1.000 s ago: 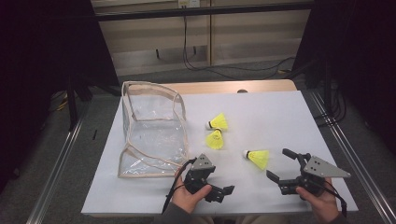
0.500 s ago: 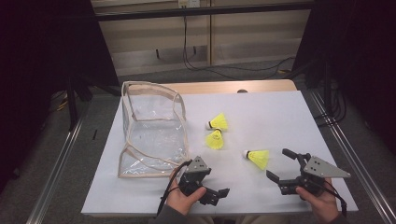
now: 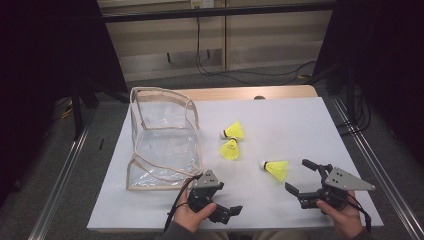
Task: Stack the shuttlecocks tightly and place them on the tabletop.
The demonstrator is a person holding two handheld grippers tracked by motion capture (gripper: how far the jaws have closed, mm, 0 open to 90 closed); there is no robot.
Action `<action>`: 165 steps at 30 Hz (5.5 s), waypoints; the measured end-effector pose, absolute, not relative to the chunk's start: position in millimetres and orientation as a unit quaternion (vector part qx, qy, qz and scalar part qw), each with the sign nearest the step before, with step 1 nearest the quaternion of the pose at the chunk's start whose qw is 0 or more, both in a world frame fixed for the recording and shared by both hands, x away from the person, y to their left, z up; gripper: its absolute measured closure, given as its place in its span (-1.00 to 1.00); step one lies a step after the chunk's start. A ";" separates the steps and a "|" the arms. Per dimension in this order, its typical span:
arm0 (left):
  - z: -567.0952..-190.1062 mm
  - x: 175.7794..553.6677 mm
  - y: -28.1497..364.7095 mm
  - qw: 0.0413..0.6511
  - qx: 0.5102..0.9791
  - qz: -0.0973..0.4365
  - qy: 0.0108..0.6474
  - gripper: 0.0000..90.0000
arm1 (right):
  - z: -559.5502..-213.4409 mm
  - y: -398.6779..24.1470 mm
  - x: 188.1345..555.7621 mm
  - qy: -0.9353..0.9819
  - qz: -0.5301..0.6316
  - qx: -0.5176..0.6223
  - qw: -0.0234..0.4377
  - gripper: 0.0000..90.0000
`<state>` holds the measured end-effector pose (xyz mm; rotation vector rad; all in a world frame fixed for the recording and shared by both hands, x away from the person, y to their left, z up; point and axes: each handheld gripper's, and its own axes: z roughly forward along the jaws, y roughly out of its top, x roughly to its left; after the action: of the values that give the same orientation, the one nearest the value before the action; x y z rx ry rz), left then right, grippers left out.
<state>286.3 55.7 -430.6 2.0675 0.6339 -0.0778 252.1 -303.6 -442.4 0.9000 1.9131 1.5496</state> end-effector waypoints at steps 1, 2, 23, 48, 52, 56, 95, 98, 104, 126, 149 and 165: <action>-430.1 286.4 56.6 0.470 0.844 -0.032 0.258 -0.92 | -442.3 -303.6 252.1 0.705 0.571 0.331 0.258 -0.91; -429.7 286.3 57.1 0.471 0.842 -0.033 0.260 -0.92 | -442.4 -303.6 252.2 0.705 0.572 0.331 0.258 -0.91; -424.5 288.7 76.4 0.473 0.836 -0.018 0.277 -0.92 | -442.5 -302.9 251.9 0.706 0.571 0.331 0.256 -0.91; -420.4 288.5 101.0 0.473 0.831 -0.005 0.293 -0.88 | -442.5 -302.2 251.9 0.706 0.572 0.328 0.258 -0.91; -419.9 289.1 105.3 0.476 0.827 0.004 0.299 -0.89 | -442.6 -301.9 252.0 0.707 0.571 0.330 0.257 -0.91; -419.2 289.8 110.0 0.476 0.824 0.010 0.307 -0.90 | -442.6 -301.8 252.1 0.707 0.571 0.330 0.256 -0.91; -417.8 291.9 143.9 0.470 0.819 0.028 0.328 -0.89 | -442.7 -301.8 252.1 0.707 0.571 0.330 0.256 -0.91; -417.4 291.6 146.7 0.471 0.818 0.029 0.329 -0.89 | -442.8 -301.7 252.3 0.708 0.570 0.329 0.256 -0.91; -416.8 291.3 151.6 0.472 0.819 0.030 0.324 -0.89 | -442.9 -301.7 252.4 0.709 0.570 0.328 0.257 -0.91; -415.5 292.2 168.0 0.478 0.822 0.039 0.308 -0.89 | -442.8 -301.8 252.1 0.708 0.570 0.329 0.257 -0.91; -409.9 287.7 176.9 0.488 0.815 0.060 0.307 -0.91 | -443.0 -301.0 252.2 0.708 0.571 0.328 0.255 -0.91; -411.4 289.0 193.4 0.498 0.799 0.065 0.331 -0.91 | -443.2 -300.2 252.4 0.709 0.570 0.327 0.255 -0.91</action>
<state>289.0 193.4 -411.4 1.9337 0.8015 0.1584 252.4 -300.2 -443.2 0.8892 1.9269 1.5480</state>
